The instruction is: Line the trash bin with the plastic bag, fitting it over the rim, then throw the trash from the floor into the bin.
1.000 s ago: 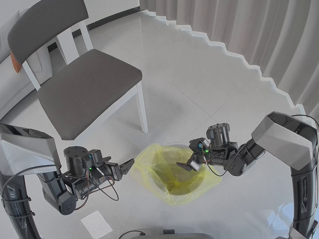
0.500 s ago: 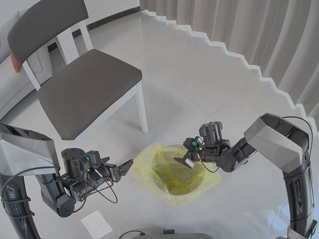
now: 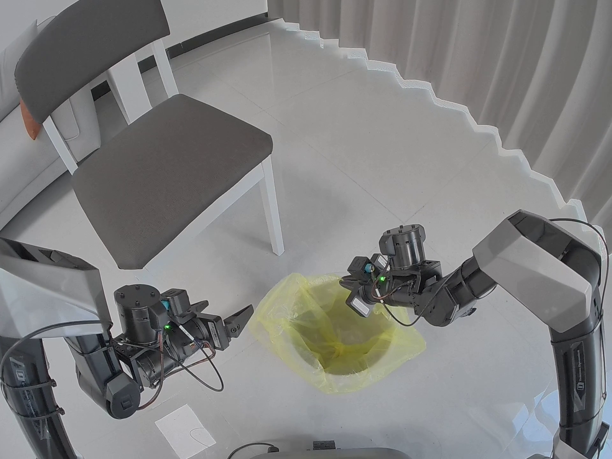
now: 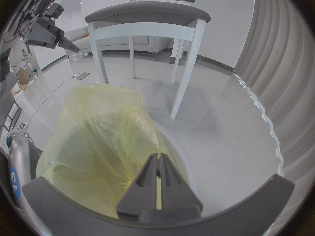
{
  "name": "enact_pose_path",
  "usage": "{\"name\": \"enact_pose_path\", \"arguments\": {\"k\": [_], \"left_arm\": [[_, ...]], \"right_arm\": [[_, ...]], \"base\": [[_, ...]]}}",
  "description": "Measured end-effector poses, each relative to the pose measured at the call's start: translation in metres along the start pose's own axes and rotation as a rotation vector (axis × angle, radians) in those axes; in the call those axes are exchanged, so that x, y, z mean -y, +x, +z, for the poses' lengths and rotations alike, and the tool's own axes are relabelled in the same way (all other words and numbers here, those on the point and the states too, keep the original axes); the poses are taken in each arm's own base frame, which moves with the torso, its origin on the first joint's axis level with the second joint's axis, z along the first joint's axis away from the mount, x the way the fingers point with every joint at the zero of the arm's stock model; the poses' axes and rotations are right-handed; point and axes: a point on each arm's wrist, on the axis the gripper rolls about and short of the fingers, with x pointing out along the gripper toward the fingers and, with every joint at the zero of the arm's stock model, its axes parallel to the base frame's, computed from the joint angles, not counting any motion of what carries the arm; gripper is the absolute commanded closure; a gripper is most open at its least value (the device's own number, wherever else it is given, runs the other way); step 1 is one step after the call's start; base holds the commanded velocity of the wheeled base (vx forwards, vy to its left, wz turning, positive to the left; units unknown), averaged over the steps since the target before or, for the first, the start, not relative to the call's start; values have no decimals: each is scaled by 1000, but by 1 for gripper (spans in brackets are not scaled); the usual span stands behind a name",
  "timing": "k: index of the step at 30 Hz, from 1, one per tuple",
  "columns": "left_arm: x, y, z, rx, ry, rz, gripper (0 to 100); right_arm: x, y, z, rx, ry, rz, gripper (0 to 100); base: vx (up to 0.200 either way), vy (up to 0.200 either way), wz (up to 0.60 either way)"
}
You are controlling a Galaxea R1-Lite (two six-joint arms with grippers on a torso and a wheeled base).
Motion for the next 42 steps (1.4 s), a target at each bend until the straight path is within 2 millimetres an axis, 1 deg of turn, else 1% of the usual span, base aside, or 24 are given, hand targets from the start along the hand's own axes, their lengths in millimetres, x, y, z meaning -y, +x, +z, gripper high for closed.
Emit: {"name": "enact_pose_path", "arguments": {"k": [3,5,10,14,20,23,26,29,33,37,42], "left_arm": [[0,-2,1,10,1,-2,0],[1,-5,1,23,2,-4,0],[4,-14,-3,11,5,17,0],[7,-20,-3,9,8,22,0],[11,-28,-1,20,13,27,0],[13,-29,-1,21,13,23,0],[14,-30,-1,20,11,20,0],[14,-30,-1,19,2,19,0],[14,-30,-2,17,0,19,0],[14,-30,-3,12,0,20,0],[13,-31,-6,-5,-2,25,0]], "right_arm": [[3,-6,10,10,-5,-11,100],[8,-11,20,20,-12,-31,100],[17,-18,39,47,-26,-87,100],[19,-22,52,71,-39,-113,100],[21,-28,62,92,-45,-123,100],[23,-28,63,95,-46,-126,100],[26,-27,60,90,-44,-132,100],[32,-24,56,83,-43,-143,100],[36,-18,55,84,-41,-151,100],[36,-4,49,70,-39,-145,100],[30,19,33,44,-35,-127,100]], "base": [[0,0,0],[0,0,0],[0,0,0],[0,0,0],[0,0,0],[0,0,0],[0,0,0],[0,0,0],[0,0,0],[0,0,0],[0,0,0]]}}
